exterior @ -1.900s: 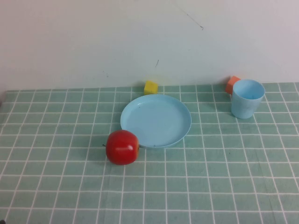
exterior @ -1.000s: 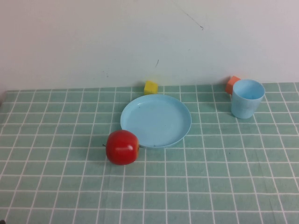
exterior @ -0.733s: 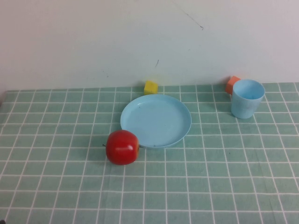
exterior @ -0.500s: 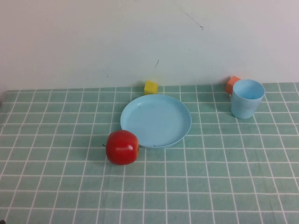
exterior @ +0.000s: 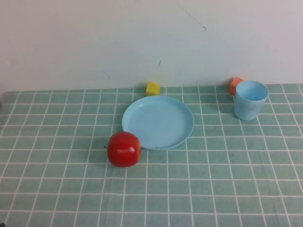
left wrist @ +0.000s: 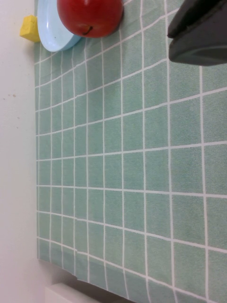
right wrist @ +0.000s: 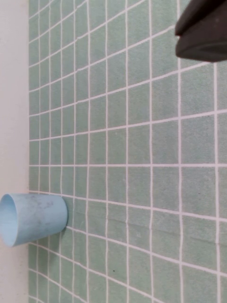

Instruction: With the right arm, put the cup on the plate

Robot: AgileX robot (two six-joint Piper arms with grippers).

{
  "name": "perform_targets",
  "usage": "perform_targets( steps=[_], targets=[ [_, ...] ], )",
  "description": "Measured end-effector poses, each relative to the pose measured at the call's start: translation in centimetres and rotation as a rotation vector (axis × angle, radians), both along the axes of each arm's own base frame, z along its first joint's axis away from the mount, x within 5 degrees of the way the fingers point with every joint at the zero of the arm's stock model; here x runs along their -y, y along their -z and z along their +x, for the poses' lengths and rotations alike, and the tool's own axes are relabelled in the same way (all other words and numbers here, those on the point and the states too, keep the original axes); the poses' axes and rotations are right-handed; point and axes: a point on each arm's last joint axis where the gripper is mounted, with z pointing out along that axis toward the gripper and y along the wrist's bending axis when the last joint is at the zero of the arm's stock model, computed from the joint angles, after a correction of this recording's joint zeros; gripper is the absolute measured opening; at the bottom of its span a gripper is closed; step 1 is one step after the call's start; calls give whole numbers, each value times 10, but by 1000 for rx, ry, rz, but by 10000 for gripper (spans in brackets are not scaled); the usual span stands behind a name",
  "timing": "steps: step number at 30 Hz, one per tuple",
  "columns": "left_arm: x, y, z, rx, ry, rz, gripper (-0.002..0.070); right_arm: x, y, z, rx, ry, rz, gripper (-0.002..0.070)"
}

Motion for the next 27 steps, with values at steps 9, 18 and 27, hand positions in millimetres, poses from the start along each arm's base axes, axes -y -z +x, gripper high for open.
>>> perform_targets(
  steps=[9,18,27],
  targets=[
    [0,0,0,0,0,0,-3,0,-1,1,32,-5,-10,-3],
    [0,0,0,0,0,0,-3,-9,-47,4,534,-111,-160,-3],
    [0,0,0,0,0,0,-3,-27,-79,-11,941,-271,-333,-3]
  ],
)
